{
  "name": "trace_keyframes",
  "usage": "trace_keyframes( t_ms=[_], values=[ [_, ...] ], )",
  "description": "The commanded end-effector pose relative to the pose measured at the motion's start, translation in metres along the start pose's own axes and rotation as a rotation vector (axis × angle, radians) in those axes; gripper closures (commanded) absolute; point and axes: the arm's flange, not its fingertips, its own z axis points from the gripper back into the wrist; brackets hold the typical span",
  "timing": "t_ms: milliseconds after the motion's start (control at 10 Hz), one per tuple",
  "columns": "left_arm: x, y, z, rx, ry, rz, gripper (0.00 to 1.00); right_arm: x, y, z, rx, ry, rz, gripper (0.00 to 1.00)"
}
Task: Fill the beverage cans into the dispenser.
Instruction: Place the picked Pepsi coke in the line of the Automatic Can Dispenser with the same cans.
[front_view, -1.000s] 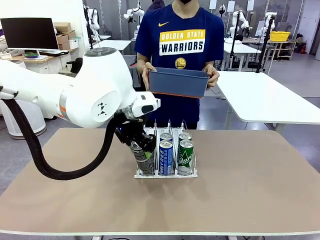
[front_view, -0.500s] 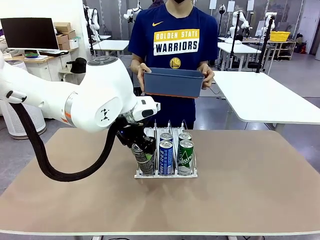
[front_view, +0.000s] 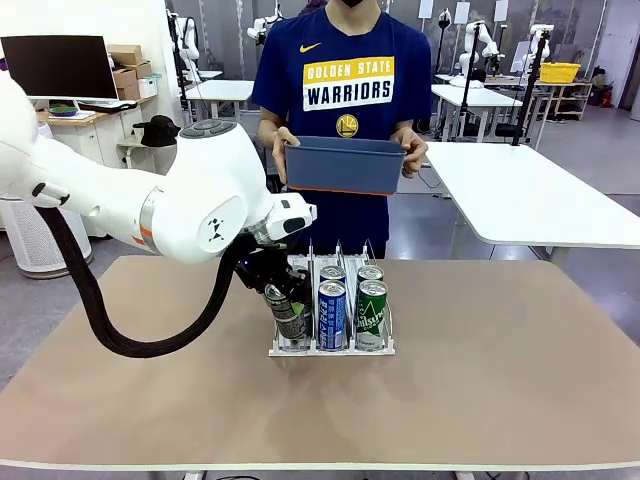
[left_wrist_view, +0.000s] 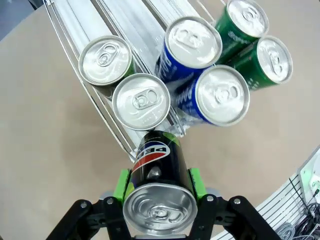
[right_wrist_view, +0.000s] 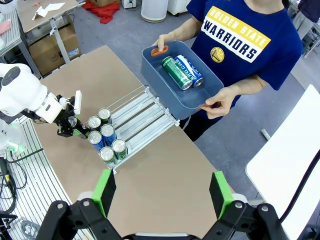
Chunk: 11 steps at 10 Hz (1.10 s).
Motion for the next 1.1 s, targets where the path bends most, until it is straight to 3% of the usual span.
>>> trace_keyframes(
  t_ms=[0, 1000],
  values=[
    [0.024, 0.008, -0.003, 0.014, -0.062, 0.012, 0.42, 0.000, 0.001, 0.000, 0.008, 0.000, 0.000, 0.00],
    [0.035, 0.013, -0.052, -0.019, 0.142, 0.043, 0.40, 0.000, 0.001, 0.000, 0.008, 0.000, 0.000, 0.00]
  ],
)
